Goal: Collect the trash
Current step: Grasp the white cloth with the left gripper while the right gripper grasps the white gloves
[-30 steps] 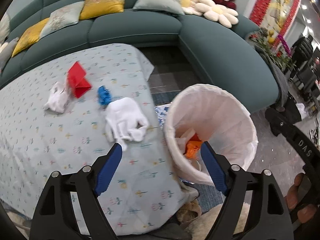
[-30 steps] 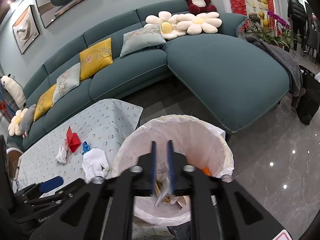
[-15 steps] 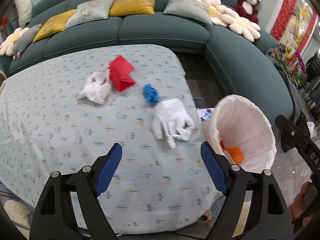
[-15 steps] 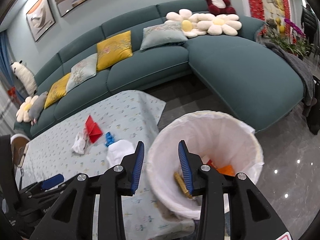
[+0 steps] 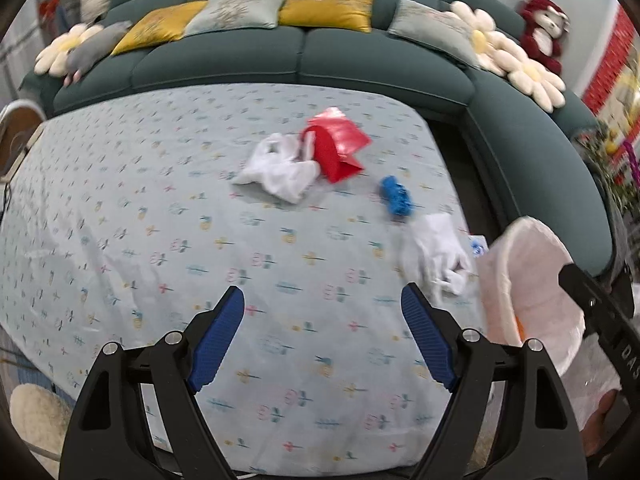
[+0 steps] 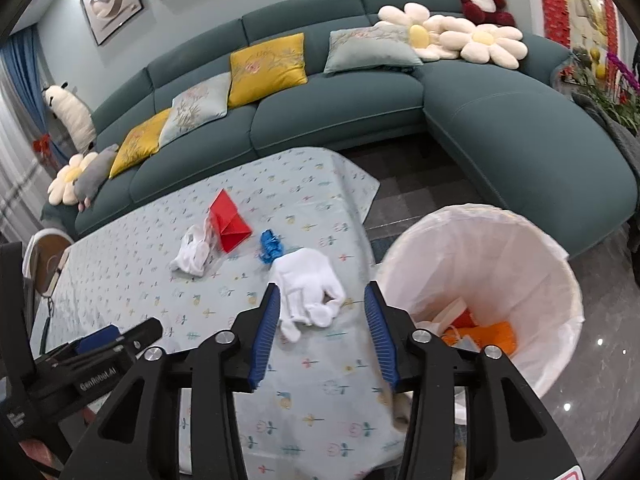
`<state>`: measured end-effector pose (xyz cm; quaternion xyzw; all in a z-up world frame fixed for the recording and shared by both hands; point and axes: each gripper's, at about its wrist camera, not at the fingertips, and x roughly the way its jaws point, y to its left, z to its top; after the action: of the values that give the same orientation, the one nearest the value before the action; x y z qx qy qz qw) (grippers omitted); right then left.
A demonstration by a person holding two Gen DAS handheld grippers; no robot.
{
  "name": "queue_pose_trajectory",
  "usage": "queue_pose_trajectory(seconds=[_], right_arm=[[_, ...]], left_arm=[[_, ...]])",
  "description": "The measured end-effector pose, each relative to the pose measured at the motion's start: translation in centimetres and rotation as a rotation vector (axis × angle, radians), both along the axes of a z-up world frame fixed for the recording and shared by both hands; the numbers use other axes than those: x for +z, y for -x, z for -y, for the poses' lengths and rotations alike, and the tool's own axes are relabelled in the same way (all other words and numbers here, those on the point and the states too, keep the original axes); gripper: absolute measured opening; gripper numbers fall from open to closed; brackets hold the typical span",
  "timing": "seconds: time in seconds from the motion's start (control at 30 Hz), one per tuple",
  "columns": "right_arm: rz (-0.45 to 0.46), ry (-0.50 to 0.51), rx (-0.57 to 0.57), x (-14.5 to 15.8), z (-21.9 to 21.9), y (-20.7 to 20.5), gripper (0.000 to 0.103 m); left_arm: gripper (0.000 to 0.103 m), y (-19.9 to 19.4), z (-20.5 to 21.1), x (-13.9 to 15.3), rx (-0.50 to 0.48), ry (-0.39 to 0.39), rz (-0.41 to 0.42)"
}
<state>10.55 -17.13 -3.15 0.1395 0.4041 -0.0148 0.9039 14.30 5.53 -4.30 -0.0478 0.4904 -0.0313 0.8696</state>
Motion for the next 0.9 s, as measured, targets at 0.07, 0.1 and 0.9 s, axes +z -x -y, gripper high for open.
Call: queue_pose_trajectory(seconds=[0.07,0.1,0.9], right_arm=[[-0.013,0.001,0.014,-0.5,-0.7,-0.7,0.051],[-0.021,0.003,0.022,-0.8,-1.2,-1.1,0.051],[-0.191,0.009,0.045,-9.9,-4.6,-11.3,0.051]], left_arm=[[0.077,-0.7,-0.9,-0.3,0.019,0.002,-0.004],[0.077,-1.1,-1.4,-0.5,0.025,-0.007,-0.004],[0.088,-15.2,-3.3,-7.3,0.004,-0.089,-0.042]])
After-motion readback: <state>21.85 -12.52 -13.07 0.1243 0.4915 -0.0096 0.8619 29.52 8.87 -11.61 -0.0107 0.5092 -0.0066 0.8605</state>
